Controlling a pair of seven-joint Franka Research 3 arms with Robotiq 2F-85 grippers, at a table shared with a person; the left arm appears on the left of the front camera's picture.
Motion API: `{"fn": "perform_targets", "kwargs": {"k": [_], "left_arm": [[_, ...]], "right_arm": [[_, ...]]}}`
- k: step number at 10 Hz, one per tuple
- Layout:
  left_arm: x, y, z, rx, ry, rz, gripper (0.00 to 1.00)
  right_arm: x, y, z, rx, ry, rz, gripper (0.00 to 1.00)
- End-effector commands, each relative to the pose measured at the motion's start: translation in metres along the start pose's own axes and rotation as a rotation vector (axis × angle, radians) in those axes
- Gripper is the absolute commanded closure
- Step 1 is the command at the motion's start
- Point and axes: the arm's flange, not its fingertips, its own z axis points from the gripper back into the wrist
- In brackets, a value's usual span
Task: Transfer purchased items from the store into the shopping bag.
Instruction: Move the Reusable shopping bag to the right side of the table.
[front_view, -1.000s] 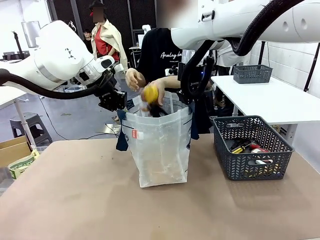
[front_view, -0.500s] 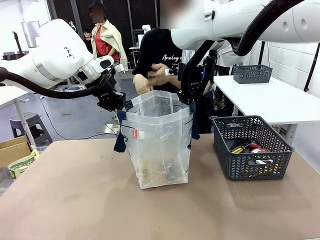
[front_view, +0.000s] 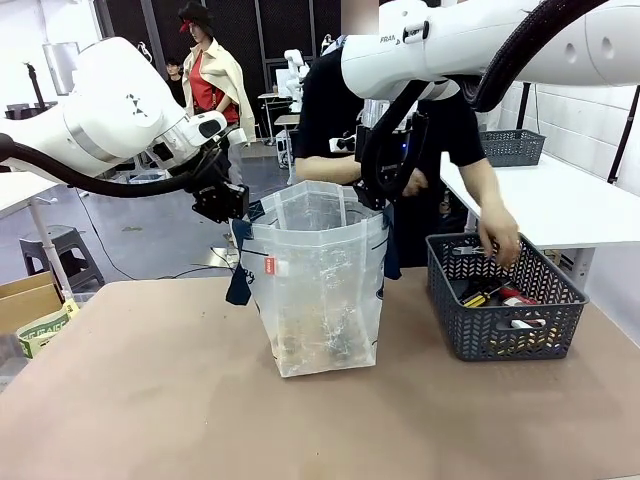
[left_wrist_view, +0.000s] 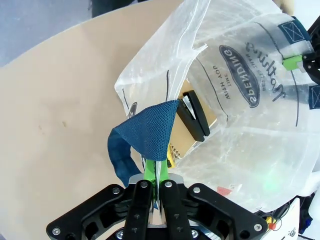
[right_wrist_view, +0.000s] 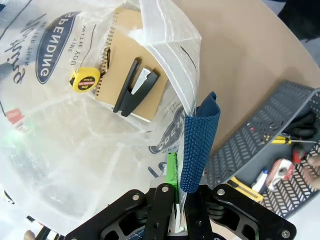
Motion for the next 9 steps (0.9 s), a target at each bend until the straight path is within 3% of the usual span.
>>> {"fn": "perform_targets", "kwargs": {"k": [1,9], "left_arm": [[0.0001,0.0006,0.0007,-0.001,-0.002,0.002,1.0],[0.0001,0.0006,0.0007,-0.001,-0.002,0.002,1.0]], "right_arm": [[0.0001,-0.0007,0.0002,-0.001,-0.002,-0.003,1.0],[0.0001,-0.0007,0.0002,-0.001,-0.002,-0.003,1.0]]}}
